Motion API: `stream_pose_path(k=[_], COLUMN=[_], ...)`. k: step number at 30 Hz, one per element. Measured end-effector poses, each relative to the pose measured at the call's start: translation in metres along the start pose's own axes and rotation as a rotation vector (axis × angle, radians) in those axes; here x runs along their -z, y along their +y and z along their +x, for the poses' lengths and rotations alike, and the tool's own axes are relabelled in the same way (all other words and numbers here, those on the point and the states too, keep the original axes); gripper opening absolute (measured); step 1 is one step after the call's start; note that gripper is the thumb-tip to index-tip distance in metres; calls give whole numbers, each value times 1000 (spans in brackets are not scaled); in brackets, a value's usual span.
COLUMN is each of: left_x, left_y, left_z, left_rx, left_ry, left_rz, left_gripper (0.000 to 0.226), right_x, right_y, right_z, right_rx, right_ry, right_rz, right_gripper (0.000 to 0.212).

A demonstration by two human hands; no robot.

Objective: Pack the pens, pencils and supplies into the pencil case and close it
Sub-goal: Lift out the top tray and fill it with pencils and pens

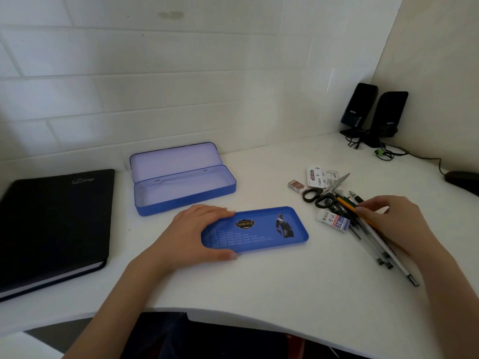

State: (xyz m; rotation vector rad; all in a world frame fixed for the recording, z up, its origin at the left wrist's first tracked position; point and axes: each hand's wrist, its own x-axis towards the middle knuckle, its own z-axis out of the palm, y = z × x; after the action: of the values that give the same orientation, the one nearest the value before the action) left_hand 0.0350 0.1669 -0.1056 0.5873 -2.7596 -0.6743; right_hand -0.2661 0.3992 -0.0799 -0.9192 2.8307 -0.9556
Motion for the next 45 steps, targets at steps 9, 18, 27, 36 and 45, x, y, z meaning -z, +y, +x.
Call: stream_pose_path(k=[9, 18, 27, 36, 45], left_x=[1, 2, 6, 0, 0], left_y=[3, 5, -1, -11, -9], left_z=[-1, -3, -3, 3, 9], left_rx=[2, 45, 106, 117, 142], left_ry=[20, 31, 71, 248, 288], left_rz=[-16, -127, -432, -447, -441], left_gripper=[81, 79, 61, 44, 45], right_x=[-9, -24, -89, -110, -99], right_y=[-5, -56, -143, -137, -124], right_z=[4, -20, -46, -32, -22], right_rx=[-27, 433, 740, 666, 591], right_ry=[-38, -16, -461, -285, -249], right_rz=[66, 94, 147, 118, 42], right_gripper=[16, 15, 21, 16, 10])
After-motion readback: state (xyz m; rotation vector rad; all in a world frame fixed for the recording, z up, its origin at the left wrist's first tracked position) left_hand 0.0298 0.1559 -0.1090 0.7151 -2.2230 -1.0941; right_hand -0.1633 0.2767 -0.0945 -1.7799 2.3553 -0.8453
